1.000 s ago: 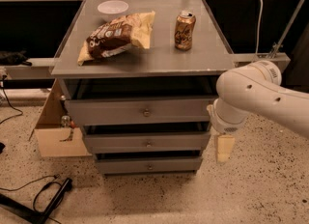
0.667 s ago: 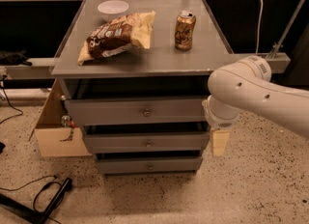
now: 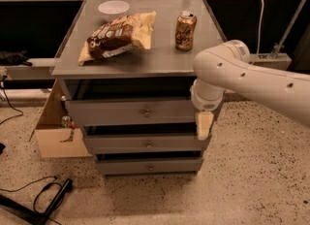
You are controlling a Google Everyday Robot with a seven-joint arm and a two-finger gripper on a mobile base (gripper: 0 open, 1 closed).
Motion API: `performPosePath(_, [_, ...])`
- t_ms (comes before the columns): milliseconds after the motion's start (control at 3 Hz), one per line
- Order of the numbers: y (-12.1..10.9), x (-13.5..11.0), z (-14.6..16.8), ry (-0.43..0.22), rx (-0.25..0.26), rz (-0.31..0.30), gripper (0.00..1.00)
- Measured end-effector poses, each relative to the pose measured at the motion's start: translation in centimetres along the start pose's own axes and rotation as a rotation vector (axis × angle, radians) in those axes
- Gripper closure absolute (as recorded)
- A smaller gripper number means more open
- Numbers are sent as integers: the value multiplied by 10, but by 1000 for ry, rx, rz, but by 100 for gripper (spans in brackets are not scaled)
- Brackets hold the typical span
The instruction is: Open top drawer
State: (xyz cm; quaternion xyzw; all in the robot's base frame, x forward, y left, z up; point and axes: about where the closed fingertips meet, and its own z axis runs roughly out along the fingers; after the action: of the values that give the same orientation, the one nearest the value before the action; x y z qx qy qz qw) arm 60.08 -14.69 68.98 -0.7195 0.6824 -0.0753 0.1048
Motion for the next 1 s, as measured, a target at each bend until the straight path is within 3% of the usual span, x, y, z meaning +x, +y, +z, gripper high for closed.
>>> performPosePath(333, [-21,-16,12,-51,10,13,0])
performPosePath(1000, [-28,-29,43,-129,52,49,0])
